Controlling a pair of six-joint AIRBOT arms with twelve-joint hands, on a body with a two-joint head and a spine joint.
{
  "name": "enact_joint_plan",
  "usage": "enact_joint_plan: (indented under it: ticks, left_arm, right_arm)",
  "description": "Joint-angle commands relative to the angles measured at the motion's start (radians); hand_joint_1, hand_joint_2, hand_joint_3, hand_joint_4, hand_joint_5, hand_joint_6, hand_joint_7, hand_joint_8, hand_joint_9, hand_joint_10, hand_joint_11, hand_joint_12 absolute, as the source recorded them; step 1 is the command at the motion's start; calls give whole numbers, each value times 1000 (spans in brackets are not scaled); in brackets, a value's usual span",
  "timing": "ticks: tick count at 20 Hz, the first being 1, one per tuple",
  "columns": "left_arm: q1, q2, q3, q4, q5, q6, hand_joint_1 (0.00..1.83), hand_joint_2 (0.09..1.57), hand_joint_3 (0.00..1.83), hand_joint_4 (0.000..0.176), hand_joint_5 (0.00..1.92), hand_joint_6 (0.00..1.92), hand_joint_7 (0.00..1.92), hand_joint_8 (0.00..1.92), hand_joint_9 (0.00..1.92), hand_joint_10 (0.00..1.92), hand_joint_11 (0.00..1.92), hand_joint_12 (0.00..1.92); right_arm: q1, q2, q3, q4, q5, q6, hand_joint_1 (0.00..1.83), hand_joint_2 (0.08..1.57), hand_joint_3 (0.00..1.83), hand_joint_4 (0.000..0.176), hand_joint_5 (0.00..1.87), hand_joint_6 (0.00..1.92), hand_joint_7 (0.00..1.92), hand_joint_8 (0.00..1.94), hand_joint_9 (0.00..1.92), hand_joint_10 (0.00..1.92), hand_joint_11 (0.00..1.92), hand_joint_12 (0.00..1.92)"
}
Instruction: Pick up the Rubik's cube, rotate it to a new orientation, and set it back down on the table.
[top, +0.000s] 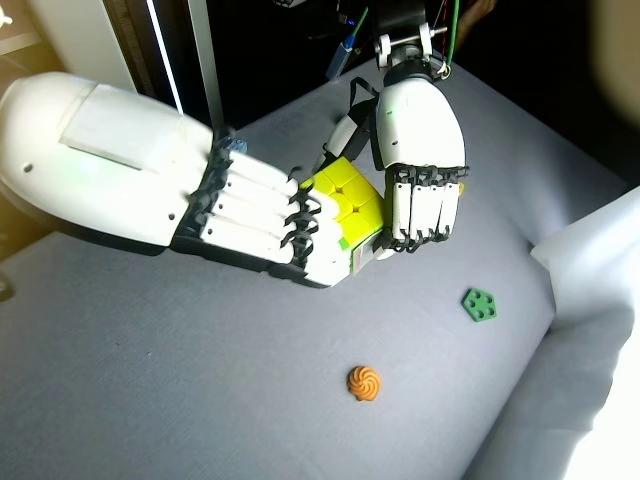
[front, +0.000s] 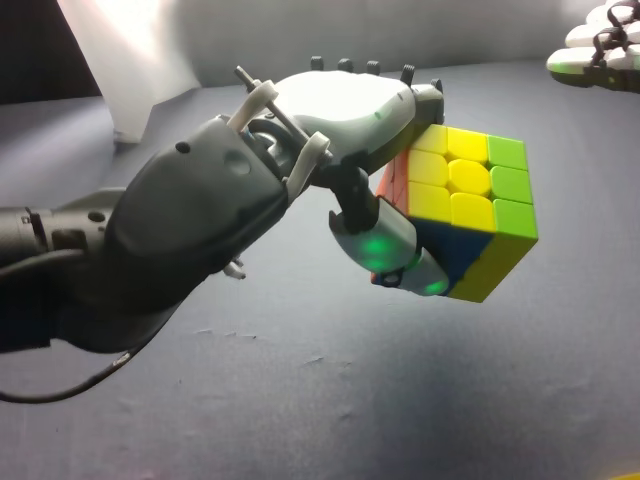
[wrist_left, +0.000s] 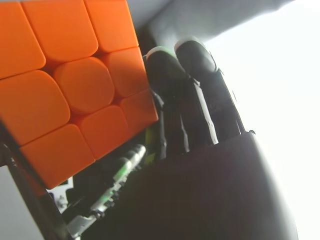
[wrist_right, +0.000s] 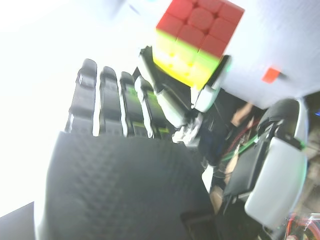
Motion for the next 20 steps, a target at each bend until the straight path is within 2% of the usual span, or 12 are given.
enact_joint_plan:
  ticks: [1,2,6,7,10,11,13,14,17,18,19,20]
  left_arm:
    - [-1,-1,0,59,-58,-17,1073,1360,0,0,583,1516,568,1755,518,1720,354,1914]
    - [8,-2,1,78,-58,-38,1098,1345,0,0,639,1425,561,1778,510,1755,368,1920]
    - [58,-9,18,172,-67,-156,1075,1361,2,0,565,1521,577,1758,515,1685,418,1902]
    - [69,-11,26,201,-67,-188,1076,1361,1,0,593,1503,551,1779,485,1749,412,1917]
    - [87,-17,42,244,-68,-236,1082,1353,0,0,607,1475,561,1764,471,1742,392,1921]
    - [91,-18,47,250,-68,-246,1067,1373,2,0,571,1510,538,1817,442,1779,384,1921]
    - [99,-21,54,267,-69,-268,1096,1346,0,0,612,1435,587,1766,492,1735,418,1921]
    - [103,-22,56,269,-71,-272,1107,1330,0,0,653,1393,592,1743,494,1717,354,1914]
    - [117,-25,58,285,-79,-296,1053,1376,4,0,534,1581,562,1767,462,1775,352,1921]
    - [120,-25,58,286,-79,-297,1055,1376,1,0,542,1569,559,1771,449,1768,325,1921]
    - [124,-26,58,292,-80,-301,1074,1362,0,0,590,1500,561,1774,452,1775,322,1921]
    - [129,-27,58,295,-81,-307,1069,1357,0,0,604,1515,556,1742,450,1742,295,1920]
  right_arm:
    - [12,3,0,34,-16,0,452,658,1,0,0,0,0,0,0,0,0,105]
    - [12,3,0,34,-16,0,469,655,0,0,0,0,0,0,0,0,0,45]
    - [12,3,0,34,-16,-1,460,663,4,0,0,0,0,0,0,0,0,42]
    - [12,3,0,34,-16,-1,472,647,0,0,0,0,0,0,0,0,0,141]
    - [12,3,0,34,-15,-3,450,665,8,0,0,0,0,0,0,0,0,141]
    - [12,3,0,34,-15,-3,458,685,14,0,0,0,0,0,0,0,0,107]
    - [12,3,0,34,-12,-3,452,668,3,0,0,0,0,0,0,0,0,104]
    - [12,3,0,34,-11,-3,435,659,0,0,0,0,0,0,0,0,0,102]
    - [12,3,0,34,-9,-6,427,673,5,0,0,0,0,0,0,0,0,103]
    - [12,3,0,34,-9,-8,462,683,8,0,0,0,0,0,0,0,0,55]
    - [12,3,0,34,-9,-10,474,672,1,0,0,0,0,0,0,0,0,148]
    - [12,3,-1,34,-9,-15,468,683,5,0,0,0,0,0,0,0,0,88]
